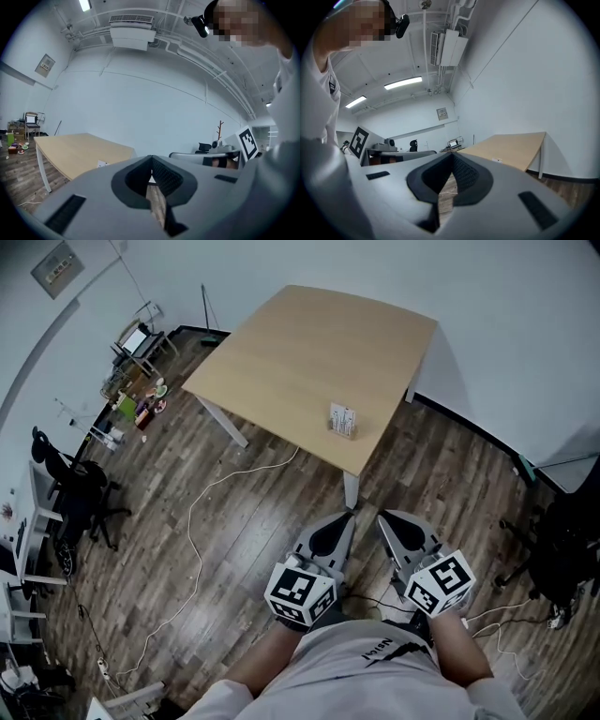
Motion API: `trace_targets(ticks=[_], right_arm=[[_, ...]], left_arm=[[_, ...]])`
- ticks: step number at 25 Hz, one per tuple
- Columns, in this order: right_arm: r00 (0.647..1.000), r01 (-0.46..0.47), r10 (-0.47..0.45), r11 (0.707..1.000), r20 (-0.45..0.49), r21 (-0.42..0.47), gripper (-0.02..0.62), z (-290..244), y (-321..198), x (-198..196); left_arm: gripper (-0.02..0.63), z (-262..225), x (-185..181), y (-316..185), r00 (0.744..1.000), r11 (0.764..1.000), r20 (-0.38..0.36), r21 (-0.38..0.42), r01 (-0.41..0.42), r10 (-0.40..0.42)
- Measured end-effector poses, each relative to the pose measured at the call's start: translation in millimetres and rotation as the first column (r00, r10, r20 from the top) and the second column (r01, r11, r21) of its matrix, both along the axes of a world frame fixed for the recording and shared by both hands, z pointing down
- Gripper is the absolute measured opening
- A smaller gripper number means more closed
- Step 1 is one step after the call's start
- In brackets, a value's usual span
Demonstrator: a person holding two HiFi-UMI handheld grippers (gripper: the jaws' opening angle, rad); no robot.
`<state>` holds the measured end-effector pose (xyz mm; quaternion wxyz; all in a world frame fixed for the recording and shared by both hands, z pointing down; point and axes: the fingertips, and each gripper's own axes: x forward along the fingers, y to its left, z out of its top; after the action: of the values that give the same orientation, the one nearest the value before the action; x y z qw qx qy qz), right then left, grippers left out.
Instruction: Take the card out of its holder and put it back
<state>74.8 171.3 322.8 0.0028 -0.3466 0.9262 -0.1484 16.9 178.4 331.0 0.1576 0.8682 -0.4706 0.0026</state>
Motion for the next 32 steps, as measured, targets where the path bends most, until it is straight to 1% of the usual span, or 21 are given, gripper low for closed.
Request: trace_targets(ticks=[4,8,12,15,18,21,24,28,32], right_arm=[[0.999,-0.040,0.040,0.999,-0.008,-0.008,0.014,1.3,-38.9,-32.7],[0.994,-0.111,0.110,0.994,-0.019,-0.013,0.014,4.4,-80.0,-53.2],[0.984,-0.177,0.177,0.984,-0.023,-0.015,0.014,6.2,-110.0,-61.2],[0.981,-0.195,0.194,0.981,-0.025,-0.015,0.014,6.3,-126.3,-63.3],[0.978,-0.209,0.208,0.978,-0.019,-0.017,0.014,7.4,-150.4,-57.9],[0.980,-0.201,0.201,0.979,-0.009,-0.022,0.014,13.0,-174.4,-50.6],[0.985,-0.173,0.173,0.985,-0.001,-0.027,0.014,19.6,-203.5,-46.3],[0.994,-0.114,0.113,0.993,-0.006,-0.042,0.014,35.8,-245.3,-36.6],[0.999,-0.044,0.044,0.997,0.000,-0.062,0.014,46.9,-285.7,-27.7]], left_arm=[[0.014,4.9,-30.9,-44.9,0.999,0.999,0.005,-0.005,-0.043,0.043],[0.014,12.6,-50.7,-88.7,0.994,0.994,0.005,-0.003,-0.108,0.108],[0.014,19.9,-61.8,-124.4,0.988,0.988,0.011,-0.005,-0.154,0.154],[0.014,24.7,-65.4,-145.5,0.987,0.987,0.005,-0.013,-0.161,0.161],[0.014,31.7,-60.5,-167.8,0.986,0.986,0.012,-0.019,-0.167,0.167],[0.014,43.4,-53.5,-191.1,0.988,0.988,0.023,-0.030,-0.152,0.152],[0.014,54.4,-48.1,-218.1,0.991,0.991,0.034,-0.038,-0.127,0.128],[0.015,71.0,-33.6,-252.9,0.994,0.995,0.047,-0.051,-0.091,0.094],[0.015,84.1,-24.0,-283.5,0.997,0.997,0.067,-0.066,-0.033,0.037]])
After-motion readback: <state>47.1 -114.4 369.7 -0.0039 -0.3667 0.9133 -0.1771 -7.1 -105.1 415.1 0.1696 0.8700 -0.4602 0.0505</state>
